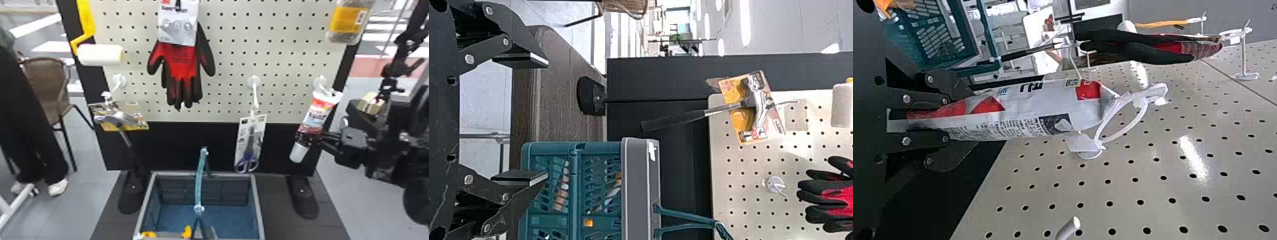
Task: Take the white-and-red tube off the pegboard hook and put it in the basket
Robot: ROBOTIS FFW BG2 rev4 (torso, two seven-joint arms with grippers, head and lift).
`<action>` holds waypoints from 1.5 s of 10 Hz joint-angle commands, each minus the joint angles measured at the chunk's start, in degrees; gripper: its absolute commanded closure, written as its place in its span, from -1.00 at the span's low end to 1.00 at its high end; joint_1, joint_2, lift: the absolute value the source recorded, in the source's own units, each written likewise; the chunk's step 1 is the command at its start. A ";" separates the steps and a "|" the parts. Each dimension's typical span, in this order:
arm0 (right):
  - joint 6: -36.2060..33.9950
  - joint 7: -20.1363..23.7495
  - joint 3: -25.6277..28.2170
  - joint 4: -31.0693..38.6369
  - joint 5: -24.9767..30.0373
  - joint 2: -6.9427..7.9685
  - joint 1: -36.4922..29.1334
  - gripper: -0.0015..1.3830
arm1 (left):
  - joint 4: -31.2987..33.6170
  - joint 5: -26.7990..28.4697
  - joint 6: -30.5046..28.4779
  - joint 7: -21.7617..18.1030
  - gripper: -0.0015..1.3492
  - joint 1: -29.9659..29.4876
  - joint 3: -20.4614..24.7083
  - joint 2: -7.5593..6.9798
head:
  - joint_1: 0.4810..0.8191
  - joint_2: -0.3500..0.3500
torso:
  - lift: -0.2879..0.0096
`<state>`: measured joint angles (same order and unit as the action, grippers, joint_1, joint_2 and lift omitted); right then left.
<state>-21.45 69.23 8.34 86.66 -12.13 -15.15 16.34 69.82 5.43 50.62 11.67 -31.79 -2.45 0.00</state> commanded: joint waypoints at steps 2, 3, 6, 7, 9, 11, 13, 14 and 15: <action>3.00 -0.33 -3.59 -7.27 -1.67 2.14 2.70 0.50 | -0.14 0.10 0.01 -0.06 -0.29 0.13 -0.10 0.15 | -0.60 0.00 | 0.26; 4.23 -0.41 -4.82 -10.37 -2.37 3.02 3.93 0.50 | -0.14 0.02 0.01 0.02 -0.29 0.13 -0.10 0.15 | -0.60 0.00 | 0.26; 6.51 -0.59 -6.14 -16.13 -3.95 5.04 5.90 0.50 | -0.14 0.02 0.09 0.02 -0.29 0.13 -0.10 0.15 | -0.60 0.00 | 0.26; 7.13 -0.59 -6.58 -17.82 -4.30 5.84 6.27 0.50 | -0.14 0.02 0.09 -0.06 -0.29 0.13 -0.10 0.15 | -0.60 0.00 | 0.26; 8.71 -0.59 -8.34 -22.46 -5.71 7.68 7.25 0.50 | -0.14 0.02 0.09 0.02 -0.29 0.26 -0.10 0.15 | -0.60 0.00 | 0.26; 9.85 -0.59 -10.27 -27.24 -7.03 9.26 8.24 0.50 | -0.28 0.02 -0.08 0.02 -0.29 0.50 -0.36 0.15 | -0.60 0.00 | 0.26; 11.00 -0.50 -13.44 -32.30 -8.87 10.23 10.08 0.50 | -0.42 0.02 -0.26 0.02 -0.29 0.63 -0.53 0.15 | -0.60 0.00 | 0.26; 11.44 -0.50 -15.54 -34.69 -9.75 10.67 11.07 0.50 | -0.42 -0.07 -0.26 0.02 -0.29 0.75 -0.62 0.15 | -0.60 0.00 | 0.26; 11.61 -0.24 -16.78 -35.96 -10.28 11.11 11.56 0.50 | -0.56 -0.07 -0.26 0.02 -0.29 1.00 -0.80 0.15 | -0.60 0.00 | 0.26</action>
<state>-10.00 68.91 -7.48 51.74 -21.98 -4.32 27.47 69.29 5.37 50.36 11.67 -30.95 -3.15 0.00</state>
